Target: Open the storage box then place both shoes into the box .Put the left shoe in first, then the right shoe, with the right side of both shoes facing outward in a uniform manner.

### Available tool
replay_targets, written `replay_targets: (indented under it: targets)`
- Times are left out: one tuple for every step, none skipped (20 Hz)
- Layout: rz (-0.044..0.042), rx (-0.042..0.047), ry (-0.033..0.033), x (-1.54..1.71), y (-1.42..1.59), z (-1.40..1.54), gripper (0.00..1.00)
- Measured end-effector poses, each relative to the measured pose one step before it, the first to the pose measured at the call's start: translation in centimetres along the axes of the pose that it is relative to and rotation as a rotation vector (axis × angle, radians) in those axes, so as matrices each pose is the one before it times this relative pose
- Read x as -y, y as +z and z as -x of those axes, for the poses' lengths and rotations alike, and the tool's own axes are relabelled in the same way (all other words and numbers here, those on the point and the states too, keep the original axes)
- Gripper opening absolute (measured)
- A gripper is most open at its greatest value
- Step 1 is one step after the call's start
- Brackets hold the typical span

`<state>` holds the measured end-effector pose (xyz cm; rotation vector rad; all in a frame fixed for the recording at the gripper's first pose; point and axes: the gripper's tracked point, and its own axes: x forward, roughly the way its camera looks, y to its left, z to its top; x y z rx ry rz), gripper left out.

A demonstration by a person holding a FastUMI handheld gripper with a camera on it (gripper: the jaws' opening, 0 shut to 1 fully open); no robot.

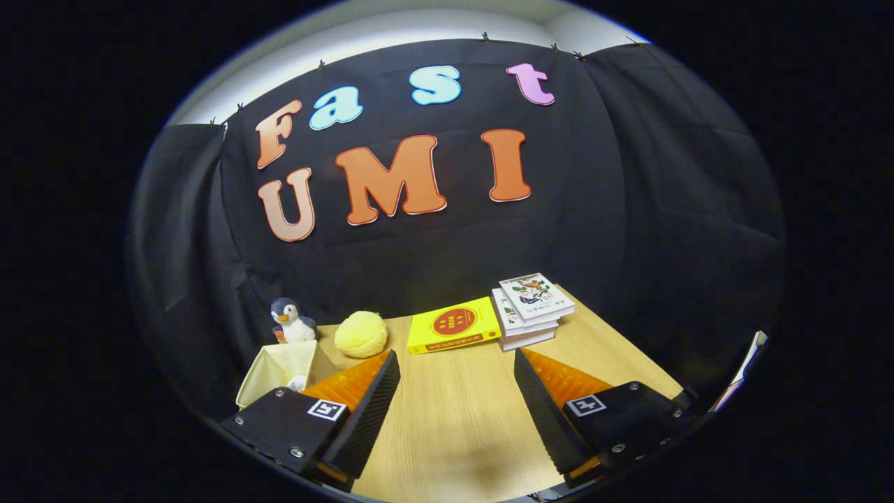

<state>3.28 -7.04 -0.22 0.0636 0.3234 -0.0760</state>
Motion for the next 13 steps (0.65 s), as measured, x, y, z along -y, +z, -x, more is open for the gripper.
replay_targets:
  targets:
    - [0.00468,0.01515,0.00034,0.890,0.751,0.051,0.98]
    - [0.00303,0.01323,0.00038,0.799,0.601,0.203,0.98]
    - [0.00229,0.01434,0.00467,0.726,0.535,0.063,0.98]
    - [0.00387,0.00894,0.00261,0.754,0.366,0.083,0.98]
    - [0.00377,0.00366,0.00129,0.701,0.175,0.044,0.98]
    - [0.00014,-0.00284,-0.00150,0.681,-0.106,0.051,0.98]
    - [-0.00435,-0.00550,0.00340,0.497,-0.226,0.168,0.98]
    - [-0.00774,-0.00170,0.00838,0.308,-0.045,0.183,0.98]
    - [-0.00674,0.00113,0.00692,0.392,-0.013,0.107,0.98]
    - [-0.00285,0.00121,0.00277,0.560,0.017,0.097,0.98]
    - [0.00047,0.00410,0.00044,0.502,0.108,-0.019,0.98]
    - [-0.00013,0.00306,0.00100,0.440,0.197,-0.110,0.98]
    - [-0.00173,0.00469,0.00575,0.270,0.307,-0.017,0.98]
